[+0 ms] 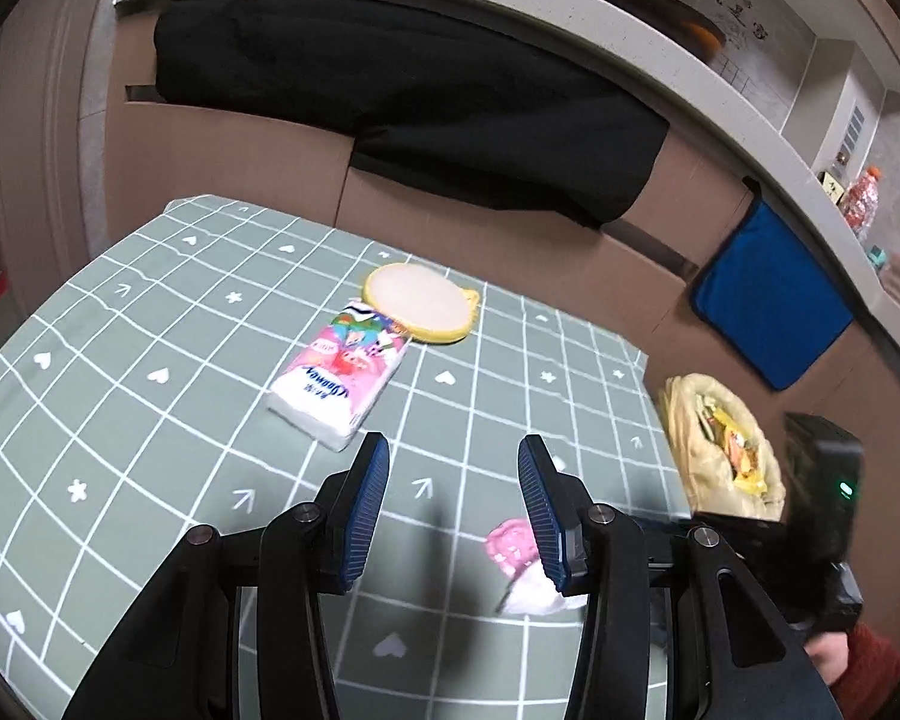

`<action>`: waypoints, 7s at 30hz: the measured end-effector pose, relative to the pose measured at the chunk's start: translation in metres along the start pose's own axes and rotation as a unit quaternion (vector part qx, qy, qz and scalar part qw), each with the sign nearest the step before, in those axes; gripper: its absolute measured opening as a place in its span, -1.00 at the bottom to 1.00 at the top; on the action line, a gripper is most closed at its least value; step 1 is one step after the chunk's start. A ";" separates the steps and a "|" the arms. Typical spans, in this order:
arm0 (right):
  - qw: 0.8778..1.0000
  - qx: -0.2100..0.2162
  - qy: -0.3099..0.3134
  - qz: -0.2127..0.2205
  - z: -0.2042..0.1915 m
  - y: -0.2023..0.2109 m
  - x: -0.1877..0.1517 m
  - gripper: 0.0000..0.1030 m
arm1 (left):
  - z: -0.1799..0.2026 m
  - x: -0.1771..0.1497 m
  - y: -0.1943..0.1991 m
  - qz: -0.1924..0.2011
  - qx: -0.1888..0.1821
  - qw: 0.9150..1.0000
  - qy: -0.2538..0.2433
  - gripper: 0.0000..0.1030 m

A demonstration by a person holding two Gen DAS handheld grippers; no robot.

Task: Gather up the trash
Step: 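Grasp a white tissue with the right gripper while the left grasps a pink plastic strip, then carry the tissue and pink strip over the yellow bin with both grippers, then open both grippers to drop the tissue and pink strip into the bin, then move both grippers back toward the tissue pack and round sponge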

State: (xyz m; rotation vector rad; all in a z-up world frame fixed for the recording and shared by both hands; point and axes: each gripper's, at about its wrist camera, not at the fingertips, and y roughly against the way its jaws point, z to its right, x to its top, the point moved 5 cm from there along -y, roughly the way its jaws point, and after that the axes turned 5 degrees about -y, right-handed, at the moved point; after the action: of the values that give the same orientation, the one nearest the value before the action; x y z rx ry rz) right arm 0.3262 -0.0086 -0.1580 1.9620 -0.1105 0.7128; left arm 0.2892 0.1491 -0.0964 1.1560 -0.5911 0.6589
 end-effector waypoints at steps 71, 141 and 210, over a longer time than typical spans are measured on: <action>0.958 -0.080 -0.167 0.222 0.181 0.191 -0.037 -0.58 | 0.152 -0.058 -0.108 -0.141 -0.005 0.989 0.039 -0.11; 0.951 -0.185 -0.149 0.199 0.274 0.207 -0.004 -0.58 | 0.313 0.002 -0.196 -0.132 -0.149 0.967 -0.156 -0.89; 0.995 -0.078 0.042 0.052 0.014 -0.070 0.173 -0.19 | -0.101 0.046 -0.081 -0.042 -0.016 0.998 0.044 -0.09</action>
State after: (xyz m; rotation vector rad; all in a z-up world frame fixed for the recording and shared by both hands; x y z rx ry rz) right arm 0.5004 0.0526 -0.1264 1.7850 -0.2130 0.8288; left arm 0.3882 0.2313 -0.1432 1.1102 -0.4748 0.6235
